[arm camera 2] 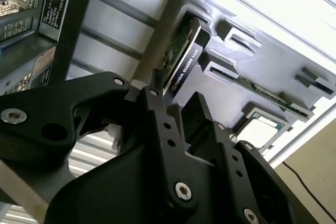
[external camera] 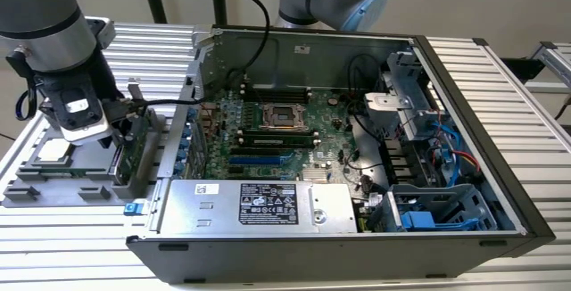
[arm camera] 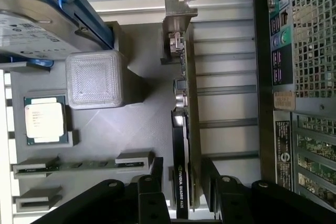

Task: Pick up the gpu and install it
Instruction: 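Pick up the gpu and move the gpu toward the slot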

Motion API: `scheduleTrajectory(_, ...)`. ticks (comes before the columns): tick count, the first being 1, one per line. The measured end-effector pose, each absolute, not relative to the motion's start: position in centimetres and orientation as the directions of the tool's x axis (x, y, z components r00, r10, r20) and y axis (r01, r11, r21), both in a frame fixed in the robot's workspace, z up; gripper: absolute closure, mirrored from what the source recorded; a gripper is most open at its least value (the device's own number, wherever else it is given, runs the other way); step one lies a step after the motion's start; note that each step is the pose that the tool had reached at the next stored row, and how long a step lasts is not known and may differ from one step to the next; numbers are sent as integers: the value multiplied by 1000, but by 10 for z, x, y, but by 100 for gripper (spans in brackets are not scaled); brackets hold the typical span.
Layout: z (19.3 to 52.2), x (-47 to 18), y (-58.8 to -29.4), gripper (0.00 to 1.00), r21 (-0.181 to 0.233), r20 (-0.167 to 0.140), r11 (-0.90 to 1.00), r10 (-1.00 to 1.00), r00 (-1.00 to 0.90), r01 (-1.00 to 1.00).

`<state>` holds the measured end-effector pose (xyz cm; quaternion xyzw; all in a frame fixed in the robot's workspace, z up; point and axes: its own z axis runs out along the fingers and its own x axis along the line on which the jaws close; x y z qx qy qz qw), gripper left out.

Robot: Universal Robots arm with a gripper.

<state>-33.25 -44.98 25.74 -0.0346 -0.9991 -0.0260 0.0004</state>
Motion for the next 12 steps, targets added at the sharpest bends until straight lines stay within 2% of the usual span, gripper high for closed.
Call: scheduleTrajectory(12, 246, -332, -450, 0, 52, 3, 996, 69, -998, 69)
